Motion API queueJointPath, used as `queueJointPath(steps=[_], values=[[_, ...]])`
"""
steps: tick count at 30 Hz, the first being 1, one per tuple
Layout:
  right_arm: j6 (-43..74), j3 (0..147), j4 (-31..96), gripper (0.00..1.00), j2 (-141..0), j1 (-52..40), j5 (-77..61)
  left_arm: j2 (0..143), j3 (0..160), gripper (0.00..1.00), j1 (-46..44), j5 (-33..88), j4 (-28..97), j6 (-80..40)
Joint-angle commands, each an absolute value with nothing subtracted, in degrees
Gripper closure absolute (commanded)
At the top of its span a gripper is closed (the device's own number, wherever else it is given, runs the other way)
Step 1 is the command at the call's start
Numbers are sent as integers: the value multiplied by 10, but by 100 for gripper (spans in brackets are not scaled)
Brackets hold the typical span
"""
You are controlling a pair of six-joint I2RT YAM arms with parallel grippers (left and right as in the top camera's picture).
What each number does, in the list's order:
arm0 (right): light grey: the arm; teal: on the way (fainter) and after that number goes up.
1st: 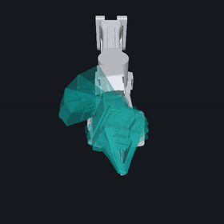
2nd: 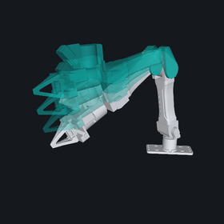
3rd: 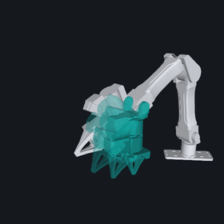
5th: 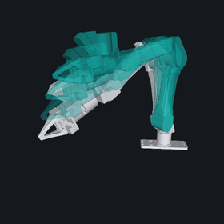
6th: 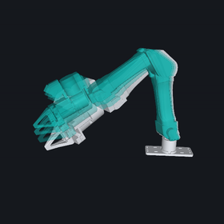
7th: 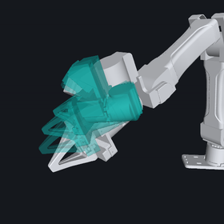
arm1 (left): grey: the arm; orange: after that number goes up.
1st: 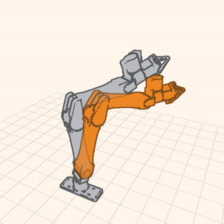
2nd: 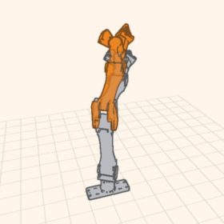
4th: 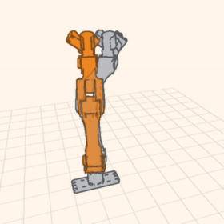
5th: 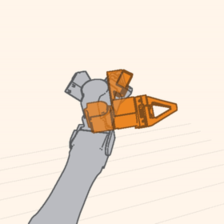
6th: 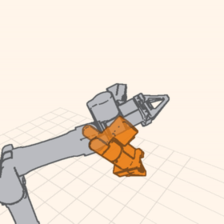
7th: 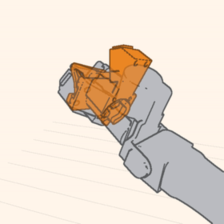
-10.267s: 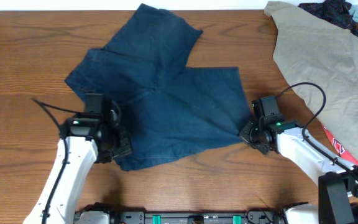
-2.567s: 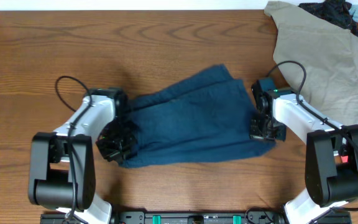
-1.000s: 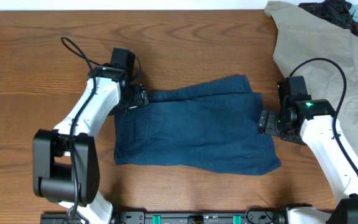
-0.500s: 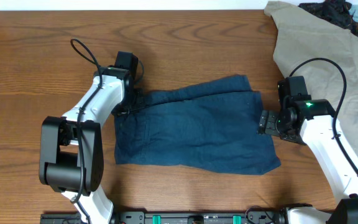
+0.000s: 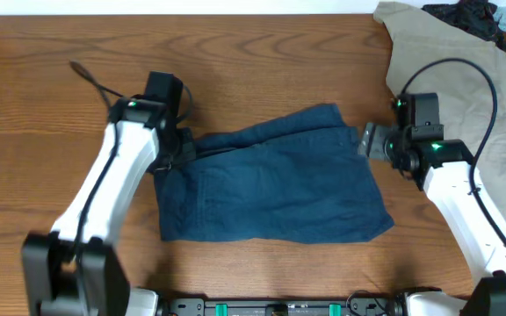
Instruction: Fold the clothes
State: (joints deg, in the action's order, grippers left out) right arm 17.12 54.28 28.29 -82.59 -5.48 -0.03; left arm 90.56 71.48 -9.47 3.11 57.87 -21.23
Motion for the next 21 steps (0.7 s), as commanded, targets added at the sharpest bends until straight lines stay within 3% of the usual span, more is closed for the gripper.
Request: queueJointPath(steps=[1,7,15,19,21], values=[[145,544,239,15,-862,-53,-60,888,726,94,-93,57,589,-232],[154,544,142,14,-958,-53,-116,887,726,94,-93,86,623,-232],[177,544,38,21,-1061,-53,-116,887,724,94,-93,84,658,-232],[187,544,23,34,-1085,-53,-117,887,724,94,-93,84,657,-232],[188,544,23,48,-1089,-53,-119,887,724,94,-93,84,657,-232]])
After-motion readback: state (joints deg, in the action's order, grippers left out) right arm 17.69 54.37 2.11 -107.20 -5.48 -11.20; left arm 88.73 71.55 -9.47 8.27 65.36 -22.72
